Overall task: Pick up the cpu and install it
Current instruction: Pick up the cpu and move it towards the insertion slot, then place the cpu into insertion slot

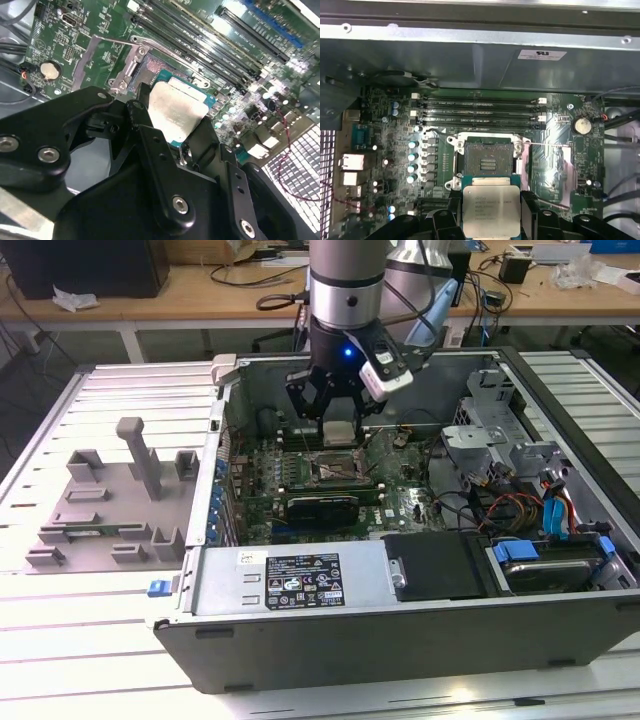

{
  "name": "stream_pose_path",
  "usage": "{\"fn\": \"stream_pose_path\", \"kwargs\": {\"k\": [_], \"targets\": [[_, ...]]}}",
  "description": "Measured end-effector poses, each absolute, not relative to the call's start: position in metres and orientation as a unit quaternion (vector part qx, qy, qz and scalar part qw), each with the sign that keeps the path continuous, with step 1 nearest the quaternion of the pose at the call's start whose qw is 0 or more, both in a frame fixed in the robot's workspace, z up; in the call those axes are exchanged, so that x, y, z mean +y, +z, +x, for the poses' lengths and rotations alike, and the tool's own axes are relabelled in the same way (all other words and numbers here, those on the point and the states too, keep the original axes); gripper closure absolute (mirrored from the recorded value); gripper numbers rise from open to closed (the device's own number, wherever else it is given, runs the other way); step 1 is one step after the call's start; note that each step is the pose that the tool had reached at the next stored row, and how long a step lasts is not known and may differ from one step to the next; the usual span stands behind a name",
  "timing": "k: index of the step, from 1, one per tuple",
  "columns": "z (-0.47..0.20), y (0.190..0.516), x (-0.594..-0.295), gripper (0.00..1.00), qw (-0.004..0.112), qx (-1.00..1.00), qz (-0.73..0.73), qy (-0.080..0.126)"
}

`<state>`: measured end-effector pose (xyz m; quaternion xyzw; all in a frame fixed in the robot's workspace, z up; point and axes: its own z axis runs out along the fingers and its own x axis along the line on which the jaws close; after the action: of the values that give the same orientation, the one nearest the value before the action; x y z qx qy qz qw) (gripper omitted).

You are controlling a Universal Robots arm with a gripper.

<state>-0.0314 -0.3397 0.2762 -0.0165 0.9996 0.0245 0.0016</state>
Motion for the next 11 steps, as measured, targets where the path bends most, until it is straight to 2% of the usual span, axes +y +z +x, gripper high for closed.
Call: {"fn": "stream_pose_path", "kwargs": {"k": [11], "targets": [[-0.0318,0.2739,-0.3394,0.45,0.002,1.0,-0.016,0.024]]}}
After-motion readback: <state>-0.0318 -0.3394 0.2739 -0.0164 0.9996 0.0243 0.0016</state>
